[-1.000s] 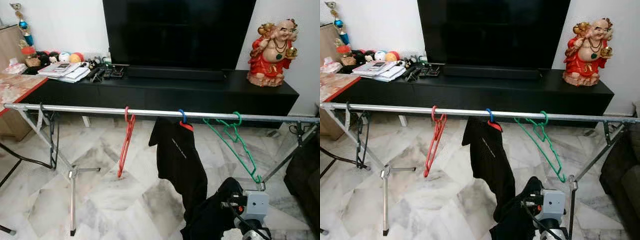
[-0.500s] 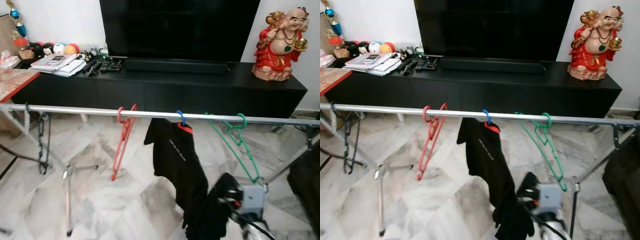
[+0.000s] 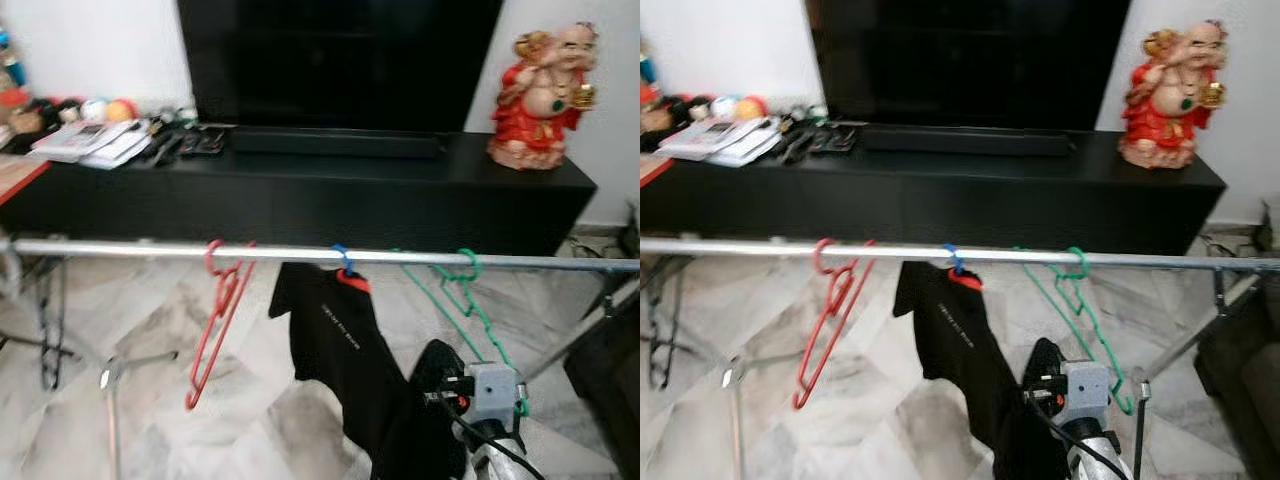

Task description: Hang hanger

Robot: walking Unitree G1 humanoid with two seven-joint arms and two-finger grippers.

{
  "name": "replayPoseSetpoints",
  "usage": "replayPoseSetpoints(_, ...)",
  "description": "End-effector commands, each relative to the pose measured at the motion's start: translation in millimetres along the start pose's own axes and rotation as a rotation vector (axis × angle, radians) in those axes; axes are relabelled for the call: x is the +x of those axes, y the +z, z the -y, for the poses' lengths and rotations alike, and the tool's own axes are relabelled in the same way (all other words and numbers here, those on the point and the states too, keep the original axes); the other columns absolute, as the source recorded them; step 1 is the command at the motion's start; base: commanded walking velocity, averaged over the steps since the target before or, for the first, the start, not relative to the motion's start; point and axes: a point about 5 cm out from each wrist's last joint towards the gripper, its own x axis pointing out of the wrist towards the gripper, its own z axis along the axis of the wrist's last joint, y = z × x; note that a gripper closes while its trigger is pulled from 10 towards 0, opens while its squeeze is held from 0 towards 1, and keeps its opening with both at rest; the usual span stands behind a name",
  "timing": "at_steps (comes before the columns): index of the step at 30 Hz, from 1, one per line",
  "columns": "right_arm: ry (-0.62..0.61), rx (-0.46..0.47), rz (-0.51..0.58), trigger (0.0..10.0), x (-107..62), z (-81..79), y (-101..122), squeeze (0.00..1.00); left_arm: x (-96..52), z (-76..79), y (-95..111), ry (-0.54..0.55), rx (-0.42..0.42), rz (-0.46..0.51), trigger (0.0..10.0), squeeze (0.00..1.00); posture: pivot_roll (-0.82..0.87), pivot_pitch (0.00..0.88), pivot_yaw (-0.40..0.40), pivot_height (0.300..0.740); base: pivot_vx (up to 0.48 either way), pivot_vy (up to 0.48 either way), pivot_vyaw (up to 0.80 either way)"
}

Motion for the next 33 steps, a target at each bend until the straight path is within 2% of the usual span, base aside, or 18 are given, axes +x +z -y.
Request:
replayPoseSetpoints(1, -0.026, -0.009, 0.001, 10.0, -3.5, 9.6, -0.2, 0.00, 0.9, 7.9, 0.1, -0.020, -0.006, -0.004, 10.0, 0.00, 0.09, 0.030, -0.021, 0.740, 0.289, 0.000, 0.00)
replayPoseSetpoints(8, 0.005, 0.008, -0.019, 10.0, -4.2, 4.9, -4.5, 0.00, 1.0, 8.0, 0.6, -0.020, -0.004, -0.003, 10.0, 0.00, 0.09, 0.031, -0.021, 0.740, 0.285, 0.000, 0.00)
replayPoseSetpoints(16, 0.018, 0.022, -0.066, 10.0, -7.5, 1.5, -16.4, 0.00, 0.9, 7.4, 0.7, -0.016, 0.014, -0.001, 10.0, 0.00, 0.10, 0.033, -0.010, 0.740, 0.000, 0.000, 0.00)
replayPoseSetpoints(24, 0.019, 0.040, -0.072, 10.0, -7.5, -2.9, -19.9, 0.00, -3.7, -10.8, -7.1, 0.051, -0.023, -0.001, 10.0, 0.00, 0.12, 0.032, 0.011, 0.740, 0.000, 0.000, 0.00)
replayPoseSetpoints(26, 0.020, 0.043, -0.077, 10.0, -8.1, -4.3, -21.7, 0.00, -8.8, -28.1, -16.2, 0.156, 0.013, -0.027, 10.0, 0.00, 0.12, 0.027, 0.017, 0.740, 0.000, 0.000, 0.00)
replayPoseSetpoints(28, 0.021, 0.044, -0.079, 10.0, -8.4, -4.8, -22.3, 0.00, -11.1, -35.7, -18.5, 0.208, 0.023, -0.031, 10.0, 0.00, 0.12, 0.027, 0.018, 0.740, 0.000, 0.000, 0.00)
replayPoseSetpoints(31, 0.021, 0.045, -0.082, 10.0, -9.0, -4.6, -23.9, 0.00, -17.2, -62.7, -7.8, 0.402, 0.023, 0.055, 10.0, 0.00, 0.12, 0.017, 0.023, 0.740, 0.000, 0.000, 0.00)
replayPoseSetpoints(32, 0.021, 0.045, -0.087, 10.0, -9.4, -4.5, -24.9, 0.00, -20.2, -73.8, 2.2, 0.492, 0.048, 0.116, 10.0, 0.00, 0.12, 0.013, 0.023, 0.740, 0.000, 0.000, 0.00)
replayPoseSetpoints(33, 0.021, 0.045, -0.087, 10.0, -9.4, -4.5, -24.9, 0.00, -20.2, -73.8, 2.2, 0.492, 0.048, 0.116, 10.0, 0.00, 0.12, 0.013, 0.023, 0.740, 0.000, 0.000, 0.00)
